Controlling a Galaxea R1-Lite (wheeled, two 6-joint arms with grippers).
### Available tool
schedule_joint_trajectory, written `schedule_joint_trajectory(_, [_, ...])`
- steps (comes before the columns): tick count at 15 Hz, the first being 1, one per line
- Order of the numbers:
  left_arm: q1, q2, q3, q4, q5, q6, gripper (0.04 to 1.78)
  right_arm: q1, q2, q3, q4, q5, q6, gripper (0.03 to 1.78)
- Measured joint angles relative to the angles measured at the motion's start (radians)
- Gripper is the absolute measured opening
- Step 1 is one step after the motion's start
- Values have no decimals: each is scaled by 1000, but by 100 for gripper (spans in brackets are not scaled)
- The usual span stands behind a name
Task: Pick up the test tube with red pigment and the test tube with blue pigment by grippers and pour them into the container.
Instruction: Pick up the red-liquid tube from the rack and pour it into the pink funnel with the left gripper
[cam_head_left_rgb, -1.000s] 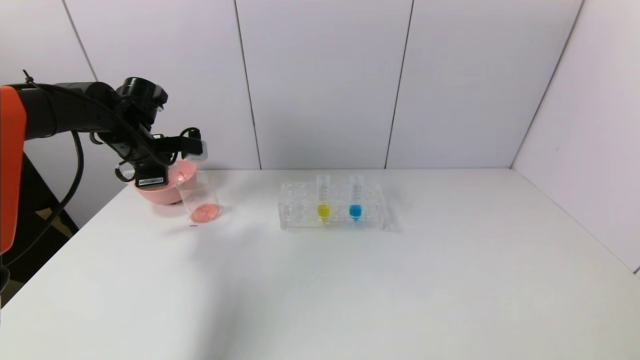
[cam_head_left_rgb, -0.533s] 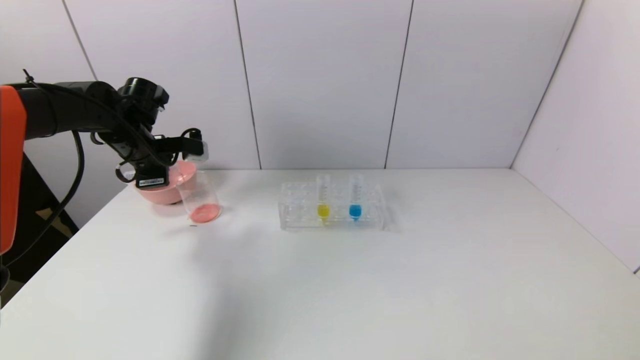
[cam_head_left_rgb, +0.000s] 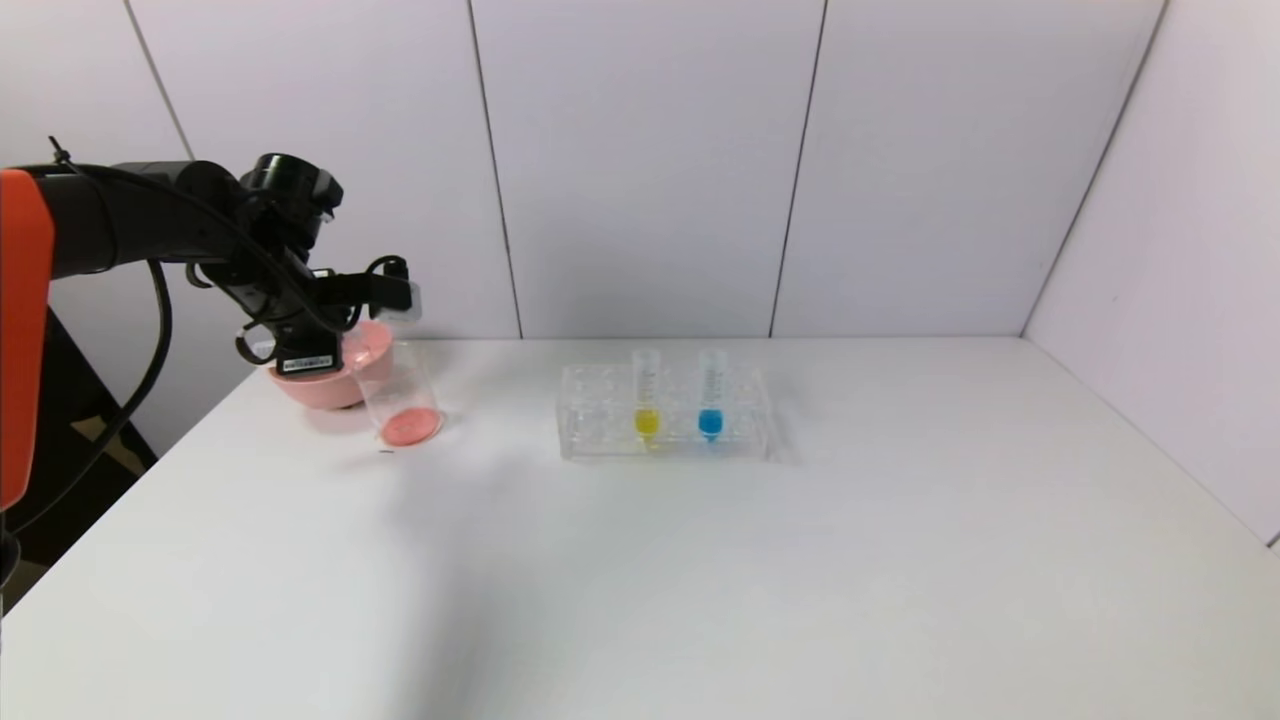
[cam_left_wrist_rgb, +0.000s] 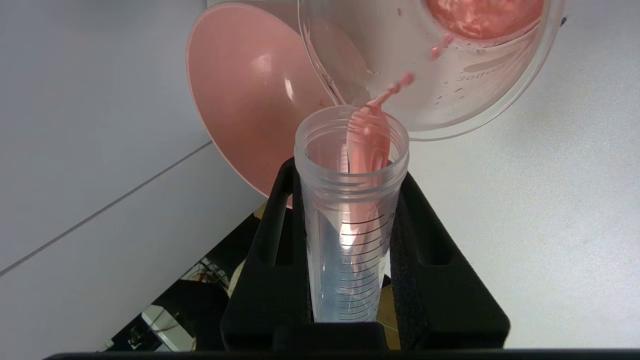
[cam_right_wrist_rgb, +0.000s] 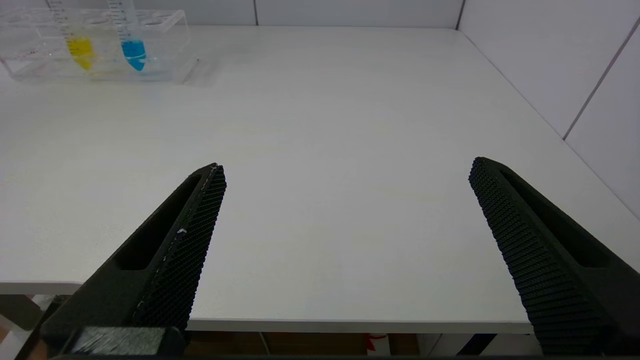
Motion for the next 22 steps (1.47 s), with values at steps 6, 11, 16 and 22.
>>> schedule_joint_trajectory(6, [-3, -1, 0, 1, -1, 1, 47, 0, 0, 0, 0, 0, 0, 177])
schedule_joint_trajectory(11, [-7, -1, 0, 0, 0, 1, 47, 0, 0, 0, 0, 0, 0, 177])
schedule_joint_trajectory(16, [-9, -1, 0, 8, 0, 0, 47, 0, 0, 0, 0, 0, 0, 177])
schedule_joint_trajectory(22, [-9, -1, 0, 8, -1, 0, 47, 0, 0, 0, 0, 0, 0, 177])
